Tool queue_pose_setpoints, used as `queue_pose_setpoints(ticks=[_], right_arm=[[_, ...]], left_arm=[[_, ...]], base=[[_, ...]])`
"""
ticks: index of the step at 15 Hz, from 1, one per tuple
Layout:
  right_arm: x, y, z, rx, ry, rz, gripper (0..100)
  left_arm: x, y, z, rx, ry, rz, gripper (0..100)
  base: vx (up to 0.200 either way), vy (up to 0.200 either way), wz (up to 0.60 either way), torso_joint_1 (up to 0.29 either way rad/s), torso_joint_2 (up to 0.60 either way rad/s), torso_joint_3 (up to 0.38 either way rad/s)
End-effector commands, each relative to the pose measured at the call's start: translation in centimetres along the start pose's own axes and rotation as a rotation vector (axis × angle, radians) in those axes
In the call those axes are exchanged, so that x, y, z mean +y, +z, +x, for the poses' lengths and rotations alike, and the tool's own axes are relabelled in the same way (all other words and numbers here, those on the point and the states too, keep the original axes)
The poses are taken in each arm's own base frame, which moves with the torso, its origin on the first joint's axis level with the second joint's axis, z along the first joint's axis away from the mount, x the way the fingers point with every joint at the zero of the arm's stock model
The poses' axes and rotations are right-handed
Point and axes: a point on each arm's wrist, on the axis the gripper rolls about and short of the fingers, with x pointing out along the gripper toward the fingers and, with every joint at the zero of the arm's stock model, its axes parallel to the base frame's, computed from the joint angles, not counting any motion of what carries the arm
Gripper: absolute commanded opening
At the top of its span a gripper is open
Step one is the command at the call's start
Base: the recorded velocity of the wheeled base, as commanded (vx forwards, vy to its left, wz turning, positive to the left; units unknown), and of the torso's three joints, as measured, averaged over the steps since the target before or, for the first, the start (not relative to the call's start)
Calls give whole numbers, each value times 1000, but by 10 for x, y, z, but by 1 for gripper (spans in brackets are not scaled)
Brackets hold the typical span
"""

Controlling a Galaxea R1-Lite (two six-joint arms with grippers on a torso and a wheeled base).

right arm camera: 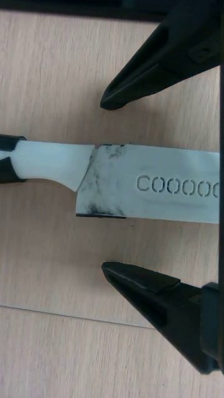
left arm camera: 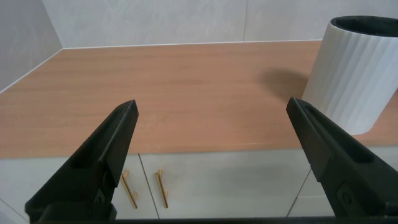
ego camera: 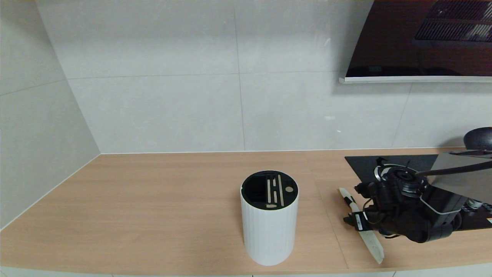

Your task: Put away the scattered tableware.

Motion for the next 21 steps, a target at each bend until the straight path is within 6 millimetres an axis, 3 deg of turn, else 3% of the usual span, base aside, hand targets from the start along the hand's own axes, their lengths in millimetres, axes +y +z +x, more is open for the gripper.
queue_pose_setpoints(ticks=[1, 10, 15, 21], right_arm=[[0, -2, 1, 7, 0, -1, 0], [0, 3, -5, -11, 0, 0, 0], [8, 27, -58, -132, 24, -12, 0], [25, 43, -118, -269, 77, -46, 0]], left_arm=[[0, 0, 0, 0, -1, 0, 100], [0, 0, 0, 0, -1, 0, 100], [0, 0, 0, 0, -1, 0, 100], [0, 0, 0, 0, -2, 22, 100]], base=[[0, 0, 0, 0, 0, 0], [0, 0, 0, 0, 0, 0], [0, 0, 0, 0, 0, 0], [0, 0, 0, 0, 0, 0]])
